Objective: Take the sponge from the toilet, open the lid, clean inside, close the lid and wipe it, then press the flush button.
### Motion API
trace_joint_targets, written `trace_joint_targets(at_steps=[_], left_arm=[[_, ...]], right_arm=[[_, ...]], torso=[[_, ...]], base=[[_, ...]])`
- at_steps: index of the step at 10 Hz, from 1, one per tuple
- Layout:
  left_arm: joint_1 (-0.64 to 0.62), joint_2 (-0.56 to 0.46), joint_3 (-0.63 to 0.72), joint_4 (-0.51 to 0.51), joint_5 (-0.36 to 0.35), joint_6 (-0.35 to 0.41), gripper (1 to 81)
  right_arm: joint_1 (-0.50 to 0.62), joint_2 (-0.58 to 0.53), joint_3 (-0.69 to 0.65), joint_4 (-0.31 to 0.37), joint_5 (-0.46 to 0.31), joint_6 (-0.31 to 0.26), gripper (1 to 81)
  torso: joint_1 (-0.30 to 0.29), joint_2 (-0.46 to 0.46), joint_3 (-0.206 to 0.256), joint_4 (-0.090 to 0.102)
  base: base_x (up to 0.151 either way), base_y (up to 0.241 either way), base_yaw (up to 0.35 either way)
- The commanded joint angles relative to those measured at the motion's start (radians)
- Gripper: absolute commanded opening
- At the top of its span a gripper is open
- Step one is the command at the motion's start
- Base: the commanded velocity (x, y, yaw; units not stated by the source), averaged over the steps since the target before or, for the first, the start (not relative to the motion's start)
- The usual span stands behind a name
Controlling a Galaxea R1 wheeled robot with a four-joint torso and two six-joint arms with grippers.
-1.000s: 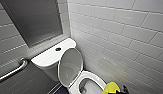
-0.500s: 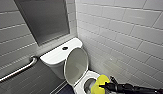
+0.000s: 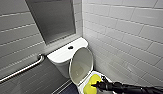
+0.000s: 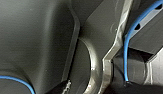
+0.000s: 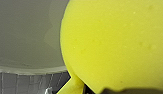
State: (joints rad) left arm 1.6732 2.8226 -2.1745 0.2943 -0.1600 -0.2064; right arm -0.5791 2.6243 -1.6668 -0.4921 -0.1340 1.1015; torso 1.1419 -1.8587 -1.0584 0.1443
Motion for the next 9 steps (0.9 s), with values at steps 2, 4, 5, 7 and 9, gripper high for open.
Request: trace_joint_targets(at_steps=[2, 4, 5, 7, 9], left_arm=[[0.072, -0.094, 0.079, -0.001, -0.019, -0.001, 81.1], [0.089, -0.236, 0.216, -0.001, -0.138, -0.019, 81.1], [0.104, -0.273, 0.271, -0.001, -0.138, -0.019, 81.1], [0.145, -0.270, 0.284, 0.009, -0.138, -0.016, 81.1], [0.213, -0.284, 0.300, 0.014, -0.148, -0.011, 81.1]], right_arm=[[0.120, 0.170, -0.148, -0.017, -0.010, 0.006, 1.0], [0.106, 0.208, -0.195, -0.019, -0.010, 0.001, 1.0], [0.092, 0.214, -0.201, -0.022, -0.009, 0.000, 1.0], [0.058, 0.231, -0.235, -0.023, 0.002, 0.004, 1.0], [0.021, 0.274, -0.331, -0.022, 0.025, 0.011, 1.0]], torso=[[0.000, 0.000, 0.000, 0.000], [0.000, 0.000, 0.000, 0.000], [0.000, 0.000, 0.000, 0.000], [0.000, 0.000, 0.000, 0.000], [0.000, 0.000, 0.000, 0.000]], base=[[0.000, 0.000, 0.000], [0.000, 0.000, 0.000], [0.000, 0.000, 0.000], [0.000, 0.000, 0.000], [0.000, 0.000, 0.000]])
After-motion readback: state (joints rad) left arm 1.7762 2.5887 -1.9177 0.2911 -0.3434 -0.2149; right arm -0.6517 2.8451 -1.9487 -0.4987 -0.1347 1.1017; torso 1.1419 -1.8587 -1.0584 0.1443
